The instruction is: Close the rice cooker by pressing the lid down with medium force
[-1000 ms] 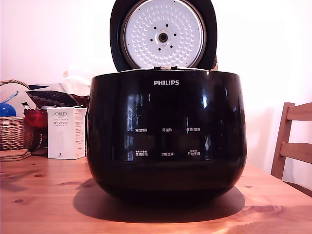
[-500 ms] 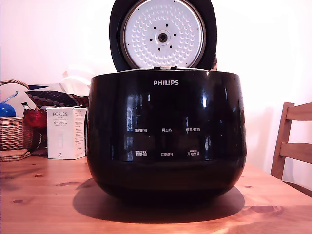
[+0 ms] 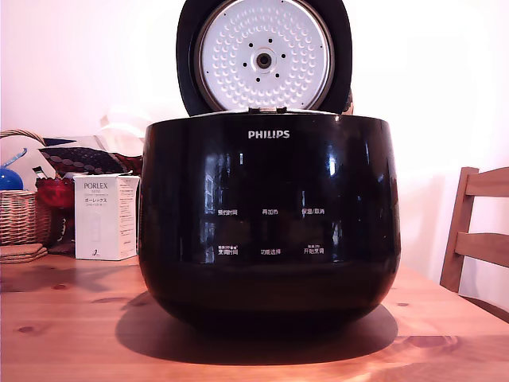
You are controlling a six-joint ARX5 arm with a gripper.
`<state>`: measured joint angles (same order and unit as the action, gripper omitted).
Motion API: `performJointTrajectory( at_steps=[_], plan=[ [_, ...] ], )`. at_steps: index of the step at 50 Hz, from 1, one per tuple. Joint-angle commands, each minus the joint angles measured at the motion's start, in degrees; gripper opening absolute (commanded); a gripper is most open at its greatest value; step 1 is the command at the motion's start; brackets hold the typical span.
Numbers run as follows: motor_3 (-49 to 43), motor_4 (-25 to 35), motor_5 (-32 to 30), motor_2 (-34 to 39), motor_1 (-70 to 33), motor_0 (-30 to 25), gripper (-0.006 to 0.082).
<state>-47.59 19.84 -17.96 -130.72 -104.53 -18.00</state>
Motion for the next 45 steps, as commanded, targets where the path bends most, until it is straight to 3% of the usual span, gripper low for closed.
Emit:
performJointTrajectory(
  at_steps=[1,45],
  plan=[
    [0.55,0.76,0.0,-1.53,-1.7,-0.72,-0.0021],
    [1.38,2.23,-0.07,-1.53,-5.77,-6.19,-0.0021]
  ],
)
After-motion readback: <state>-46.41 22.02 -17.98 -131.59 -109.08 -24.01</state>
